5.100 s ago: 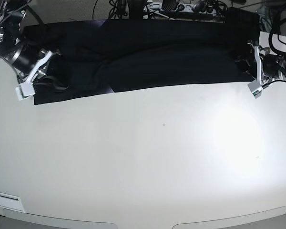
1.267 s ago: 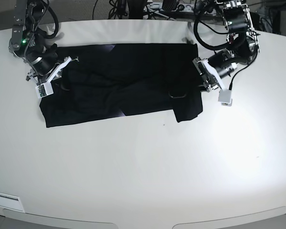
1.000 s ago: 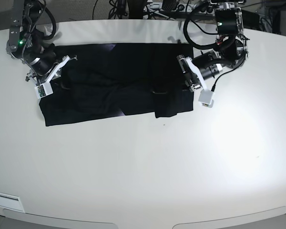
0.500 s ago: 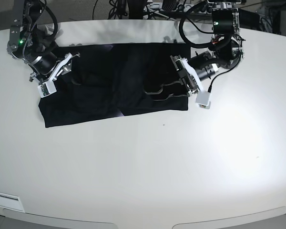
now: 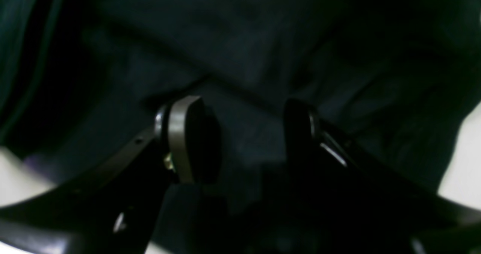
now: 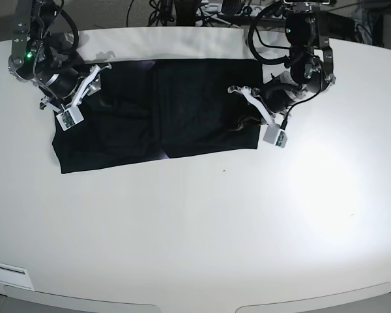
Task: Fold the T-shirt properly
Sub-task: 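Fold the strip end with the left gripper toward the right gripper, then grasp the folded bundle with both grippers and lift it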
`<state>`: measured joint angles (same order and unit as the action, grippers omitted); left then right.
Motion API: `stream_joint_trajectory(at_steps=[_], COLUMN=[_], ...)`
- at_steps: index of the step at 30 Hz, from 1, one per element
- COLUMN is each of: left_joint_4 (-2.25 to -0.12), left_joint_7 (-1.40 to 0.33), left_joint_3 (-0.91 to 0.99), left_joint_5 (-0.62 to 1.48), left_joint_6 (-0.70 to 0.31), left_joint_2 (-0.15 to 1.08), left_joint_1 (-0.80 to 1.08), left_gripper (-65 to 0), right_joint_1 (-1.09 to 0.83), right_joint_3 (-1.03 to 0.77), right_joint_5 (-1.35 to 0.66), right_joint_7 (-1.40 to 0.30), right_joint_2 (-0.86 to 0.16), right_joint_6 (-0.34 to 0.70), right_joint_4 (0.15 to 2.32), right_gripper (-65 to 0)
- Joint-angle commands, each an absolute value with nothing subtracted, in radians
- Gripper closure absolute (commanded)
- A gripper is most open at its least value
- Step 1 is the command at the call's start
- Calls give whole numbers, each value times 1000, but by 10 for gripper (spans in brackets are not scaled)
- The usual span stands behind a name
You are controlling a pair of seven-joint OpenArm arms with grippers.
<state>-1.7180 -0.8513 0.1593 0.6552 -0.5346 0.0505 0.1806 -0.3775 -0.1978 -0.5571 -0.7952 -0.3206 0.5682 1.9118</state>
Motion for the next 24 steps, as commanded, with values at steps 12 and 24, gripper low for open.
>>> stream_joint_trajectory(at_steps=[12, 24], left_joint_4=[-1591, -1592], left_joint_7=[-793, -828], left_joint_3=[134, 134], left_joint_5=[590, 663], left_joint_6=[-503, -505], left_joint_2=[123, 197], left_joint_1=[173, 161], left_gripper=[0, 0], right_joint_1=[-366, -211], right_joint_3=[-329, -516], right_joint_5=[-407, -1195], right_joint_7=[-753, -1089], right_joint_2=[-349, -346], right_joint_6=[363, 656], right_joint_4=[2077, 1409], right_gripper=[-400, -424])
